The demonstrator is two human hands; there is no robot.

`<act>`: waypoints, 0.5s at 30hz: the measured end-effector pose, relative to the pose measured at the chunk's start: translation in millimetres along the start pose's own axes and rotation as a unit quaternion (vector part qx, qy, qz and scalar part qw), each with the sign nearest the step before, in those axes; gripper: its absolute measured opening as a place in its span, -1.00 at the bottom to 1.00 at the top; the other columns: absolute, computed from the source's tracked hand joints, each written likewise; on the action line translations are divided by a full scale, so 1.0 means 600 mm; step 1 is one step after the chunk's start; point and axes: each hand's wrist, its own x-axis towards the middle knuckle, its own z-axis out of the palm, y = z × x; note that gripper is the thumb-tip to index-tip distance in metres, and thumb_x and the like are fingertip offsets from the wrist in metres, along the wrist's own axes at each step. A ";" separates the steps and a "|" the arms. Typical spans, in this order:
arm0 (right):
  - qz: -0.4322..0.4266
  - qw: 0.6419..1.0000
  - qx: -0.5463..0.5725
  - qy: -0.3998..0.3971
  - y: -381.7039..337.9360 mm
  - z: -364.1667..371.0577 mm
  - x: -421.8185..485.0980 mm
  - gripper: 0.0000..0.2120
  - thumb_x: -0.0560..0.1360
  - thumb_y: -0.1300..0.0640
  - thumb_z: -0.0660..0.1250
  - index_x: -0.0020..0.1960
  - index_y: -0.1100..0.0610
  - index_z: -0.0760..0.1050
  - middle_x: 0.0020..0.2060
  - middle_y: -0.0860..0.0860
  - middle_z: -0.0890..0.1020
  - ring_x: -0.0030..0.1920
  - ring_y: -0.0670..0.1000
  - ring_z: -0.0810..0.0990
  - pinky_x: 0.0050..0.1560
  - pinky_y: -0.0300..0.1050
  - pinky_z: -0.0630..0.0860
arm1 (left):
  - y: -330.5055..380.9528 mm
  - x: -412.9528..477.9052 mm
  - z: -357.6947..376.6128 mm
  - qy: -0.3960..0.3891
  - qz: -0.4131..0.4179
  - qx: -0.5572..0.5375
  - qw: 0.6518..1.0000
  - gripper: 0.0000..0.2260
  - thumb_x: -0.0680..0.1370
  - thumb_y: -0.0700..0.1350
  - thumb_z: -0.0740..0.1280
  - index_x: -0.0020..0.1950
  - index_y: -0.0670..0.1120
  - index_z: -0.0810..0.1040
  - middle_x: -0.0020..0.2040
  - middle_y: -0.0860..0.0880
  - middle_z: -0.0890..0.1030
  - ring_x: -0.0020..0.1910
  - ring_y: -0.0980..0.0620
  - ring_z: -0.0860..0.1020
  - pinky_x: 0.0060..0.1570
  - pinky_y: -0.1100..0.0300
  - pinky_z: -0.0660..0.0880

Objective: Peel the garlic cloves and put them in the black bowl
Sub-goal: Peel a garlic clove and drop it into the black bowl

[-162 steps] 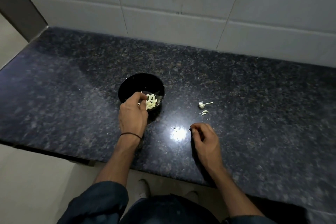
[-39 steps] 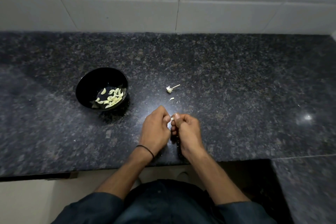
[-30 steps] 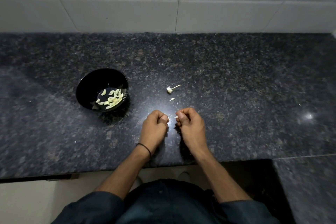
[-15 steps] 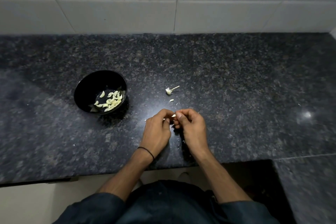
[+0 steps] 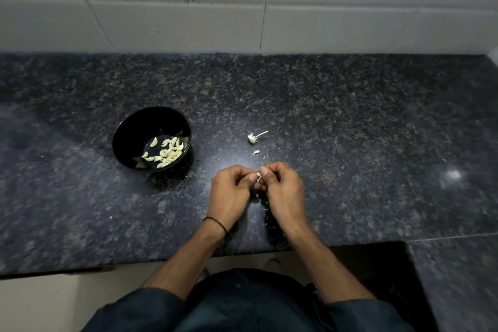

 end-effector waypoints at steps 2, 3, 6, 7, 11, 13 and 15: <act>-0.008 0.999 -0.033 0.005 -0.002 0.002 -0.003 -0.85 0.62 0.14 0.31 -0.11 0.13 0.56 -0.29 -0.01 0.67 -0.28 -0.06 0.62 -0.30 -0.35 0.45 | -0.004 0.002 -0.001 -0.006 -0.009 -0.010 1.000 -0.88 0.54 -0.14 0.39 -0.18 -0.05 0.68 -0.27 -0.04 0.71 -0.22 -0.08 0.71 -0.08 -0.16 0.65; -0.011 0.999 -0.047 0.005 -0.002 0.003 -0.004 -0.84 0.63 0.12 0.30 -0.10 0.13 0.55 -0.28 -0.01 0.67 -0.27 -0.07 0.60 -0.29 -0.34 0.44 | -0.005 0.002 -0.002 -0.005 -0.012 -0.012 1.000 -0.89 0.54 -0.13 0.40 -0.18 -0.05 0.68 -0.27 -0.03 0.71 -0.21 -0.07 0.71 -0.06 -0.17 0.64; -0.019 0.997 -0.075 0.004 -0.004 0.002 -0.005 -0.83 0.66 0.10 0.26 -0.09 0.13 0.50 -0.27 -0.03 0.61 -0.27 -0.10 0.53 -0.28 -0.27 0.40 | -0.001 -0.001 -0.002 0.000 -0.030 -0.043 0.999 -0.89 0.54 -0.18 0.44 -0.20 -0.08 0.67 -0.29 -0.08 0.70 -0.25 -0.10 0.69 -0.09 -0.21 0.64; -0.022 0.996 -0.081 0.004 -0.005 0.002 -0.006 -0.83 0.66 0.11 0.24 -0.09 0.13 0.49 -0.27 -0.04 0.59 -0.27 -0.11 0.52 -0.29 -0.27 0.39 | 0.001 -0.002 -0.002 0.000 -0.034 -0.056 0.998 -0.88 0.54 -0.21 0.44 -0.20 -0.09 0.67 -0.30 -0.09 0.70 -0.27 -0.12 0.68 -0.12 -0.23 0.64; -0.036 0.990 -0.133 -0.012 -0.014 0.001 -0.005 -0.83 0.69 0.11 0.18 -0.05 0.13 0.44 -0.26 -0.06 0.55 -0.26 -0.11 0.49 -0.34 -0.34 0.34 | 0.002 0.002 -0.003 -0.012 -0.017 -0.036 0.999 -0.85 0.56 -0.22 0.41 -0.20 -0.08 0.67 -0.28 -0.06 0.71 -0.23 -0.07 0.69 -0.07 -0.16 0.65; -0.037 0.985 -0.168 -0.027 -0.017 -0.001 -0.002 -0.82 0.70 0.09 0.15 -0.03 0.13 0.42 -0.23 -0.05 0.54 -0.24 -0.10 0.49 -0.35 -0.31 0.30 | 0.002 0.004 -0.003 -0.017 -0.004 -0.019 1.000 -0.84 0.56 -0.24 0.40 -0.20 -0.07 0.68 -0.27 -0.04 0.71 -0.23 0.00 0.69 -0.03 -0.11 0.64; -0.033 0.983 -0.175 -0.041 -0.020 -0.001 0.002 -0.82 0.70 0.10 0.14 -0.03 0.14 0.42 -0.21 -0.03 0.55 -0.23 -0.09 0.49 -0.35 -0.26 0.28 | 0.001 0.006 -0.004 -0.020 -0.008 -0.019 1.000 -0.83 0.56 -0.25 0.39 -0.20 -0.06 0.68 -0.27 -0.04 0.71 -0.24 -0.01 0.69 -0.05 -0.12 0.65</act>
